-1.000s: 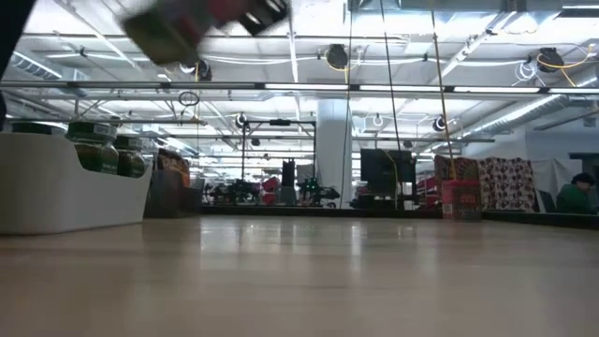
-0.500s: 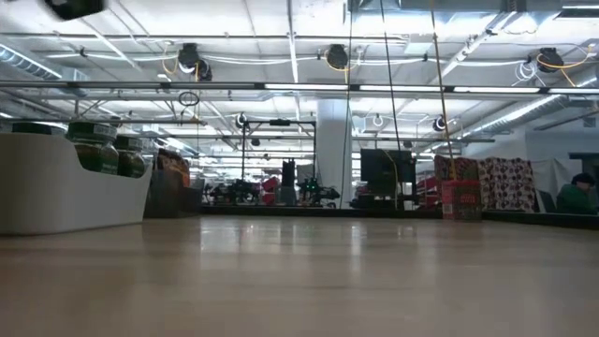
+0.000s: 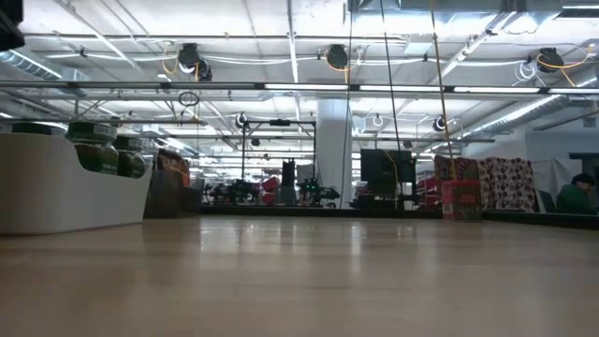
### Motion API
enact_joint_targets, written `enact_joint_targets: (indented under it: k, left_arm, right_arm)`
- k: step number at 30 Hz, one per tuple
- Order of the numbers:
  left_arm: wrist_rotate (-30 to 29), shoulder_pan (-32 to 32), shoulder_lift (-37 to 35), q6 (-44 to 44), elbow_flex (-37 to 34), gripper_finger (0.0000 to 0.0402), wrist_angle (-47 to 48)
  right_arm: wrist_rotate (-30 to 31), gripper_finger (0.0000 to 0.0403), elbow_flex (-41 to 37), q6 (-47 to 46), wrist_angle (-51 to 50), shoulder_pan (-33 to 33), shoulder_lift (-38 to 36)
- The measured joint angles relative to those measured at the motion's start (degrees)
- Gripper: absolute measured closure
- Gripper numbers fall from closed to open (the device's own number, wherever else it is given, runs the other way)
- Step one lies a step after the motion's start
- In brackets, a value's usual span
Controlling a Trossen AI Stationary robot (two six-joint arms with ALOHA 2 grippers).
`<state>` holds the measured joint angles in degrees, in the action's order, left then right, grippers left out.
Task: Sort spices by type
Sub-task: Put the middle red seasoning can into the bottom black bin
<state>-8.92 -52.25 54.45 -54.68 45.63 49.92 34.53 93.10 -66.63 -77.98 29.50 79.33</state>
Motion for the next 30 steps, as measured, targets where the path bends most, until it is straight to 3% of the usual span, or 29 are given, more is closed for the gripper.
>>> enact_joint_targets:
  k: [6,23,30]
  left_arm:
    - [-7.3,-3.8,3.7,-3.5,-1.2,0.0184,0.0]
    - [-9.3,-7.2,19.5,-6.5,-1.2,0.0184,0.1]
    - [-8.8,-7.2,20.6,-6.5,-1.2,0.0134,-0.1]
  right_arm:
    - [0.2,0.0149,0.0,0.0,0.7,0.0,0.0]
    - [1.6,0.0149,0.0,2.2,0.5,-0.2,0.0]
    - [1.5,0.0149,0.0,4.2,0.5,-0.2,0.0]
